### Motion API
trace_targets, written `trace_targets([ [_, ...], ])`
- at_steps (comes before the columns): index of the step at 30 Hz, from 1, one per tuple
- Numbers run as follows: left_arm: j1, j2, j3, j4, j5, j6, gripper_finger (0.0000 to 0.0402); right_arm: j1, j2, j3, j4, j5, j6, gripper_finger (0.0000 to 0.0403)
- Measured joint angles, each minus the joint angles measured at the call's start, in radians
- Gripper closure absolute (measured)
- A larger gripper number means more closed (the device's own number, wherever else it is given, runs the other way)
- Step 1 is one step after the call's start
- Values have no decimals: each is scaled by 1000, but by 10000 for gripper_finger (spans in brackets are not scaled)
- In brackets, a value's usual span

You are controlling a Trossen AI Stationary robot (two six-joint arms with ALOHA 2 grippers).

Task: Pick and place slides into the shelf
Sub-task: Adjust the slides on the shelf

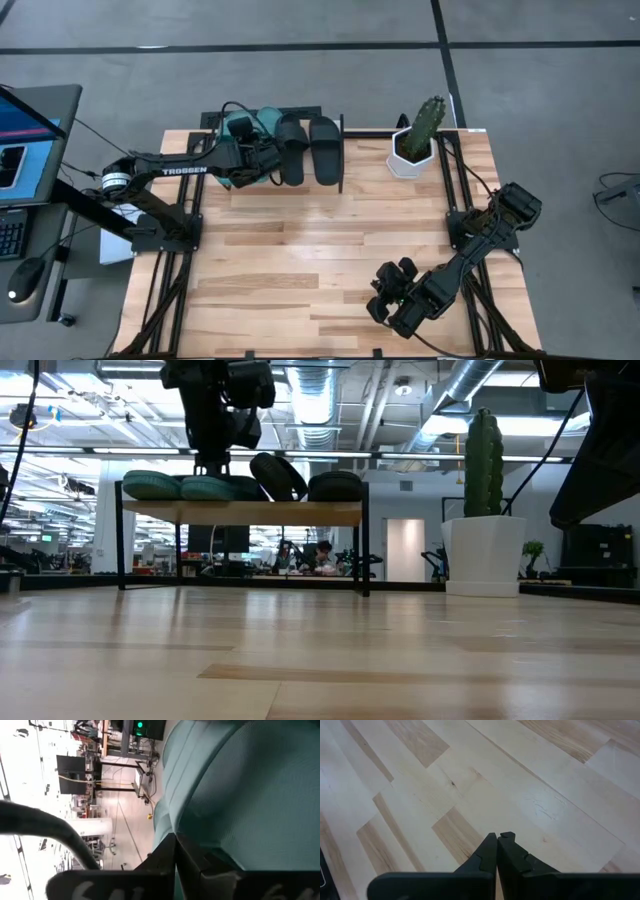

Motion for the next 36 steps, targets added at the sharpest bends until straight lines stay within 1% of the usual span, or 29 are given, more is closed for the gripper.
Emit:
trace_targets([
  [6, -1, -20, 0, -99, -4, -68, 402, 0, 0, 0, 0, 1, -1, 403],
  [11, -14, -112, 1, -90, 5, -57, 401, -1, 0, 0, -1, 1, -17, 403],
  [13, -19, -161, 1, -82, 41, -35, 402, -2, 0, 0, 0, 2, -18, 403],
  [15, -22, -204, 1, -52, 109, 9, 402, -8, 0, 0, -1, 2, -21, 403],
  [17, -24, -241, 1, -4, 200, 65, 401, -11, 0, 0, -1, 2, -27, 403],
  [18, -25, -251, 1, 31, 223, 94, 401, -15, 0, 0, -2, 1, -28, 403],
  [20, -26, -258, 9, 111, 220, 156, 402, -22, 0, 0, 0, 2, -42, 403],
  [21, -25, -258, 18, 133, 198, 188, 402, -23, 0, 0, 3, 2, -45, 403],
  [23, -11, -242, 49, 190, 154, 258, 401, -27, 0, 0, 3, 2, -45, 403],
  [25, 9, -212, 92, 205, 152, 294, 401, -30, 0, 0, 6, 2, -44, 403],
  [27, 32, -167, 144, 190, 168, 295, 401, -30, 0, 0, 8, 2, -44, 403],
  [30, 64, -87, 228, 106, 185, 270, 402, -29, 0, 0, 17, 1, -44, 403],
  [33, 85, 5, 313, -5, 204, 213, 401, -29, 0, 0, 22, 2, -45, 403],
  [36, 90, 92, 387, -63, 238, 192, 401, -28, 0, 0, 22, 1, -52, 403],
])
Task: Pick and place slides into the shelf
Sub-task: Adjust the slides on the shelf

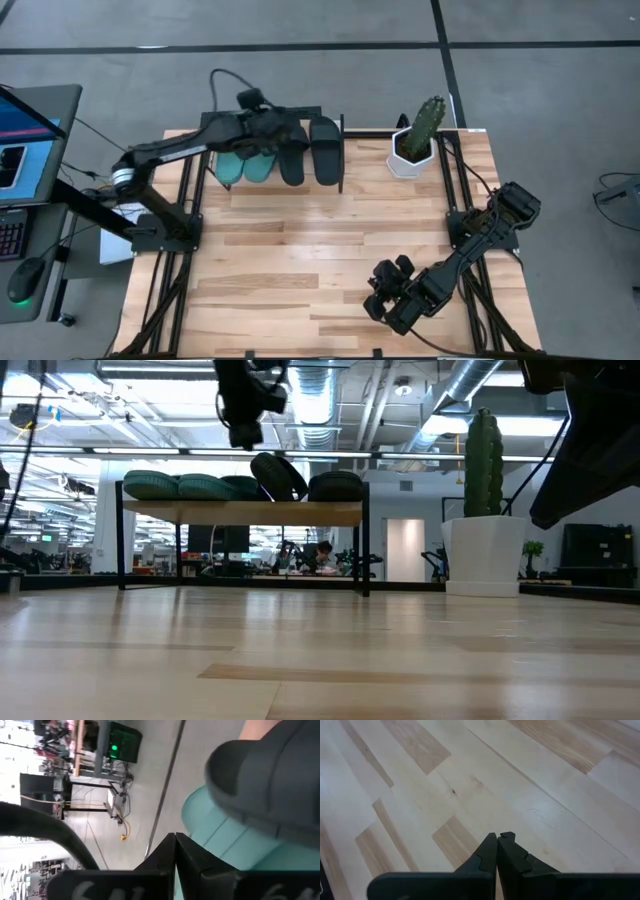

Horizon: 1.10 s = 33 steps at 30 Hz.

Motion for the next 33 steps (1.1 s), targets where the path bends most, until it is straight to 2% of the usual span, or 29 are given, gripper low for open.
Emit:
trace_targets([
  [9, 18, 114, 113, -128, 64, -20, 402, 10, 0, 0, 1, 0, 0, 403],
  [15, 55, 114, 115, -130, 276, -36, 401, 9, 0, 0, 3, 0, 0, 403],
  [24, 99, 109, 116, -130, 460, -49, 401, 9, 0, 0, 14, 0, 0, 403],
  [33, 112, 111, 116, -48, 612, -14, 401, 9, 0, 0, 14, 0, 0, 403],
])
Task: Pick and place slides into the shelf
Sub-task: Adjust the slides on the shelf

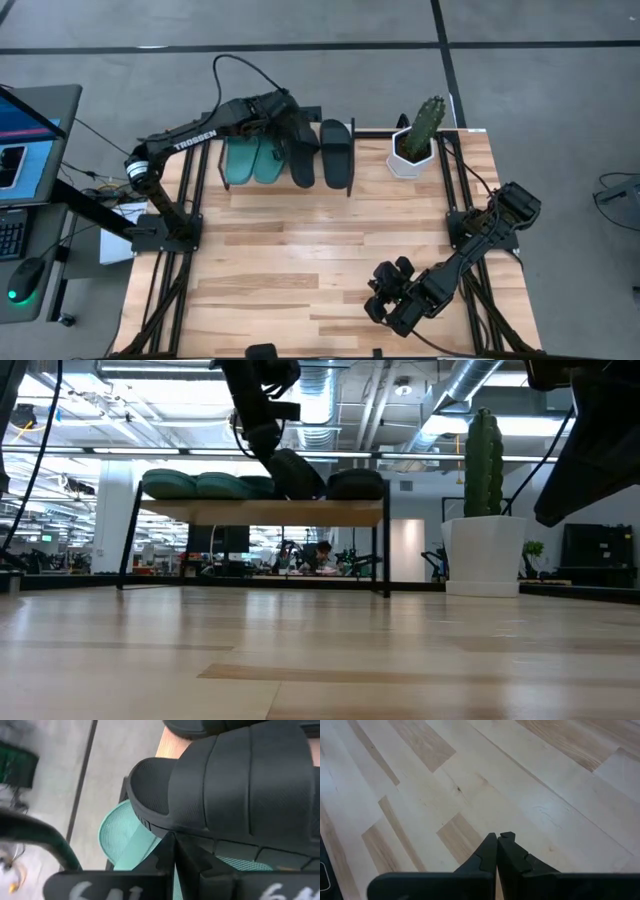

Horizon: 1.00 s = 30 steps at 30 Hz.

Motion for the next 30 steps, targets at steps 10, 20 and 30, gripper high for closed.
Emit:
trace_targets([
  [10, 3, 3, -3, 73, 87, 59, 401, 0, 0, 0, 1, 13, -19, 403],
  [20, 0, -57, -5, 83, -101, 70, 401, -30, 0, 0, -6, 313, -141, 403],
  [30, -220, -461, -115, 257, -120, -75, 401, -188, 0, 23, -24, 510, -458, 403],
])
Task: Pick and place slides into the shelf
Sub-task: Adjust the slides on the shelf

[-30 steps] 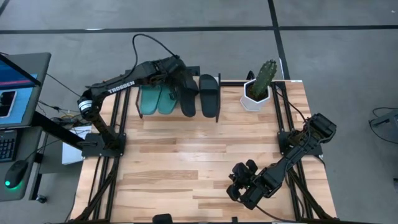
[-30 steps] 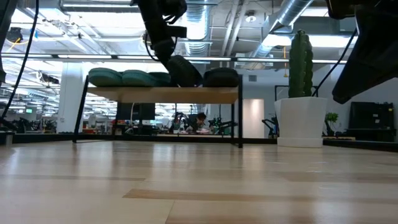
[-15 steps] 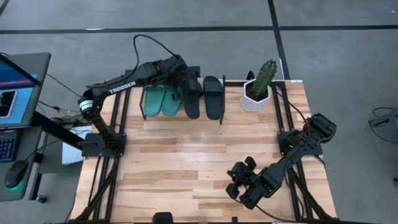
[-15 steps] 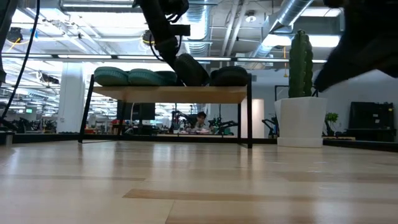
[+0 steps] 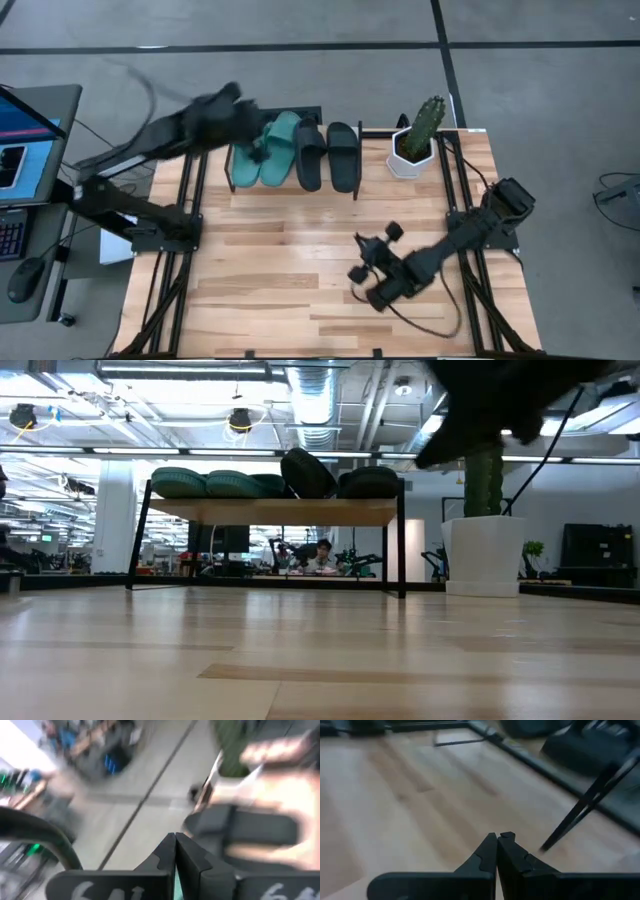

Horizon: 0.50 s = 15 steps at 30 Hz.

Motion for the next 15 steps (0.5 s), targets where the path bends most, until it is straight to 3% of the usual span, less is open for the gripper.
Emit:
trace_targets([
  [5, -231, -280, -220, 159, -90, -74, 401, -117, 0, 81, -5, 72, -282, 403],
  [8, -342, -432, -352, 174, -124, -139, 401, -165, -1, 139, -37, 147, -408, 403],
  [15, -519, -755, -631, 169, -48, -278, 401, -298, -1, 344, -80, 172, -724, 396],
])
